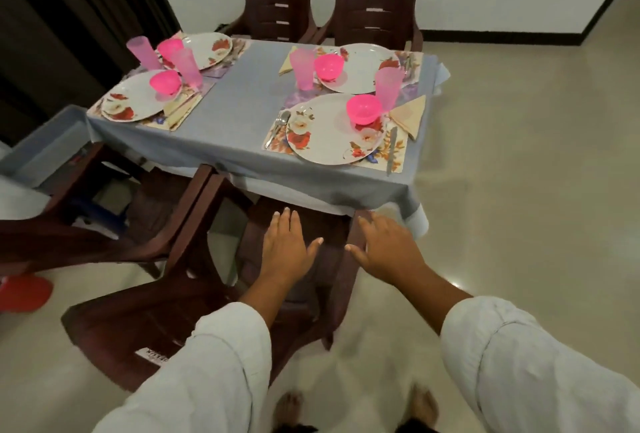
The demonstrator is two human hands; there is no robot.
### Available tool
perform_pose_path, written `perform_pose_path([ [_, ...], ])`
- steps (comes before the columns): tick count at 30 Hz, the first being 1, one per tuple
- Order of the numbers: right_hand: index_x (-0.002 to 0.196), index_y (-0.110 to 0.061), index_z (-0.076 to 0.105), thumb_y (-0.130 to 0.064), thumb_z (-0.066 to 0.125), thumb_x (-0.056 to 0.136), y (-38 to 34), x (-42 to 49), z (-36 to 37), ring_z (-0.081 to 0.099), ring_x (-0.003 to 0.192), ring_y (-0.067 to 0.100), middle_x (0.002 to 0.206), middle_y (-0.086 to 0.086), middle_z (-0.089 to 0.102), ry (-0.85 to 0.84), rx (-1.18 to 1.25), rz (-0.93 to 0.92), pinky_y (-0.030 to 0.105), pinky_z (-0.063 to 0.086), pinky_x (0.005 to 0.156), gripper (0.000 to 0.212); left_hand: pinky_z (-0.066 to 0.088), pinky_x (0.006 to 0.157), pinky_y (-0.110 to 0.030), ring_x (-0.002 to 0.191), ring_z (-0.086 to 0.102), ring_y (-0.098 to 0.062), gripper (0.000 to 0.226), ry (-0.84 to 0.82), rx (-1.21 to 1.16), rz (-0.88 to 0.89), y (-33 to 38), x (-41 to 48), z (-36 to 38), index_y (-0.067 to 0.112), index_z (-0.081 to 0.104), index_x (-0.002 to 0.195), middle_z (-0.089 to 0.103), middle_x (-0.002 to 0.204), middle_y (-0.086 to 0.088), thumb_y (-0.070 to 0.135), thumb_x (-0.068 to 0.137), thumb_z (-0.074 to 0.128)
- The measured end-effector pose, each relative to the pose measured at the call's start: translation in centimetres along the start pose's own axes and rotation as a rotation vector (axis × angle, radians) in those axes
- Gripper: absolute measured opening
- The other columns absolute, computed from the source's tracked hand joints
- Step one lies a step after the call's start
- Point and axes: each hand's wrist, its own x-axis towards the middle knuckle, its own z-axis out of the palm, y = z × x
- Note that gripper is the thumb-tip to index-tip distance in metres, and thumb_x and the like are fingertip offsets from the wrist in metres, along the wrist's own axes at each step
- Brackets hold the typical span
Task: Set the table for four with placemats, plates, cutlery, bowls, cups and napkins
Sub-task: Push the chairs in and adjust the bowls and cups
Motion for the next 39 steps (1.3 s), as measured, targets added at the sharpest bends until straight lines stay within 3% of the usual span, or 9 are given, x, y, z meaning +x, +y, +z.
perform_pose_path([
  [4, 0.158, -0.025, 0.029, -0.073, 0.033, 0.092, 7.3, 0.0, -4.5, 0.024, 0.152, 0.031, 0.166, 0.009, 0.024, 0.053, -0.055, -0.053, 0.051, 0.029, 0.12, 0.082, 0.014, 0.125, -0.047, 0.156, 0.001, -0.028, 0.09, 0.067, -0.043, 0.01, 8.2, 1.0, -1.1, 0.01, 0.009, 0.16, 0.008, 0.169, -0.011, 0.066, 0.097, 0.04],
  [15, 0.159, -0.027, 0.027, -0.075, 0.035, 0.09, 19.1, 9.5, -13.0, 0.028, 0.151, 0.032, 0.165, 0.009, 0.028, 0.199, -0.104, -0.094, 0.052, 0.03, 0.118, 0.084, 0.005, 0.125, -0.047, 0.156, -0.006, -0.027, 0.097, 0.185, -0.096, 0.021, 21.5, 11.4, -2.6, 0.016, 0.002, 0.161, -0.001, 0.17, -0.006, 0.075, 0.09, 0.032],
  [22, 0.158, -0.026, 0.029, -0.08, 0.008, 0.082, 24.5, 22.0, -17.4, 0.028, 0.15, 0.033, 0.165, 0.011, 0.026, 0.185, -0.205, -0.164, 0.054, 0.031, 0.117, 0.095, 0.011, 0.125, -0.049, 0.156, 0.004, -0.032, 0.096, 0.282, -0.145, -0.063, 25.1, 23.2, -2.2, 0.014, 0.011, 0.161, 0.01, 0.169, -0.011, 0.075, 0.091, 0.032],
  [27, 0.159, -0.029, 0.026, -0.081, 0.01, 0.083, 27.1, 29.9, -20.5, 0.025, 0.152, 0.034, 0.166, 0.01, 0.025, 0.19, -0.215, -0.235, 0.056, 0.028, 0.119, 0.094, 0.012, 0.125, -0.048, 0.156, 0.004, -0.032, 0.094, 0.305, -0.196, -0.169, 26.4, 30.4, -3.1, 0.014, 0.011, 0.161, 0.01, 0.169, -0.011, 0.073, 0.093, 0.038],
  [34, 0.158, -0.03, 0.028, -0.084, 0.007, 0.083, 29.7, 40.4, -22.7, 0.022, 0.153, 0.033, 0.166, 0.009, 0.024, 0.171, -0.206, -0.306, 0.059, 0.022, 0.12, 0.095, 0.009, 0.124, -0.05, 0.156, 0.004, -0.032, 0.103, 0.303, -0.142, -0.25, 27.4, 37.8, -4.1, 0.016, 0.009, 0.162, 0.007, 0.169, -0.009, 0.082, 0.083, 0.023],
  [39, 0.155, -0.034, 0.028, -0.081, 0.027, 0.089, 31.3, 48.3, -22.7, 0.021, 0.153, 0.034, 0.167, 0.007, 0.022, 0.15, -0.157, -0.368, 0.058, 0.019, 0.121, 0.08, 0.014, 0.124, -0.055, 0.155, 0.006, -0.035, 0.109, 0.359, -0.125, -0.341, 28.7, 42.7, -4.2, 0.016, 0.008, 0.161, 0.007, 0.169, -0.01, 0.087, 0.08, 0.017],
])
